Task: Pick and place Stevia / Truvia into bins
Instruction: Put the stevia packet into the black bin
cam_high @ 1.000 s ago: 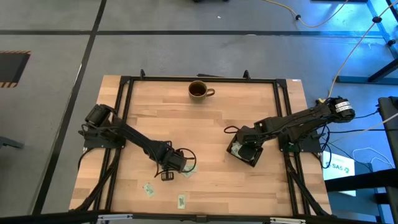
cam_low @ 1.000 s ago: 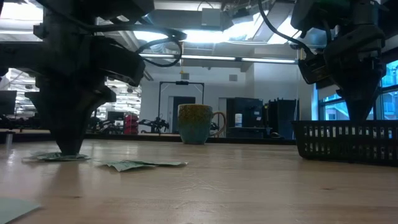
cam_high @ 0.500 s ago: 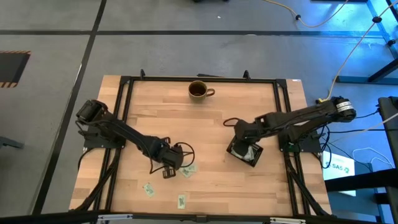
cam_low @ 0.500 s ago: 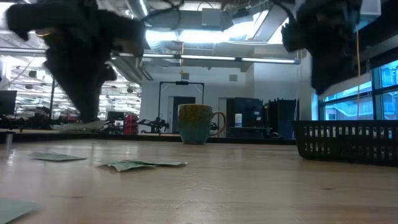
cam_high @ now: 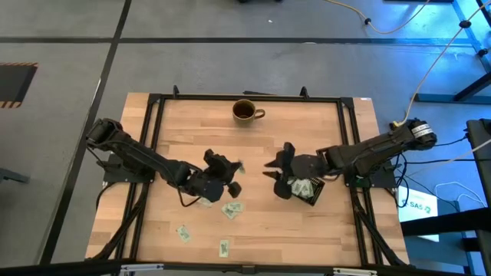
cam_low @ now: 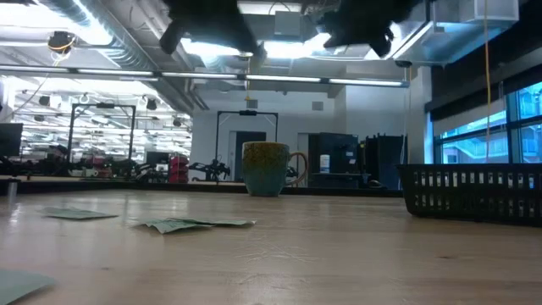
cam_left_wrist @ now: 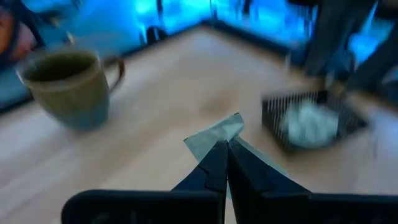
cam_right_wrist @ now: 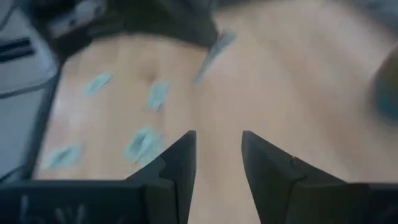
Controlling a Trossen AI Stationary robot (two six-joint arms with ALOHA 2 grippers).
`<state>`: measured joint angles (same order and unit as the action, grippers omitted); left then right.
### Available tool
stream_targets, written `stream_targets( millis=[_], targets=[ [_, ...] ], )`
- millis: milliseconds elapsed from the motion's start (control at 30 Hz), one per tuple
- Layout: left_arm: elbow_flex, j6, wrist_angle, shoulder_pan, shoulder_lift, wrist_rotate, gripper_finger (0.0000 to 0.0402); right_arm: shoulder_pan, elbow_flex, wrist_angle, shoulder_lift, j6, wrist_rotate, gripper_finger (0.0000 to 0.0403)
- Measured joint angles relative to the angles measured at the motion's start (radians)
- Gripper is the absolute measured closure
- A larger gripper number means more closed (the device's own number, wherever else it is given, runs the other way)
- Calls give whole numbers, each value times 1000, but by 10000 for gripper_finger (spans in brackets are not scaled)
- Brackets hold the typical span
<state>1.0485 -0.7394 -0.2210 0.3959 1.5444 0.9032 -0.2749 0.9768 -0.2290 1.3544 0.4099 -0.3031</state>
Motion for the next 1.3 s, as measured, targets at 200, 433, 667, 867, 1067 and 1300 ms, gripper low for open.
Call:
stream_targets(
  millis=[200,433,667,867,1067,1300],
  targets=[
    [2,110,212,-9,5,123,398,-51,1,130,32,-134,-244,271],
    [2,217,334,-40,6,154,398,-58,0,212,78,-156,-257,271],
    [2,295,412,-54,6,151,398,-40,-1,307,109,-153,-258,271],
    [2,317,437,-54,6,145,398,-15,0,348,117,-150,-282,271],
    [2,317,434,-54,6,128,398,5,-1,438,116,-152,-283,271],
    [2,342,435,-54,6,125,398,24,-1,423,116,-62,-281,301]
  ],
)
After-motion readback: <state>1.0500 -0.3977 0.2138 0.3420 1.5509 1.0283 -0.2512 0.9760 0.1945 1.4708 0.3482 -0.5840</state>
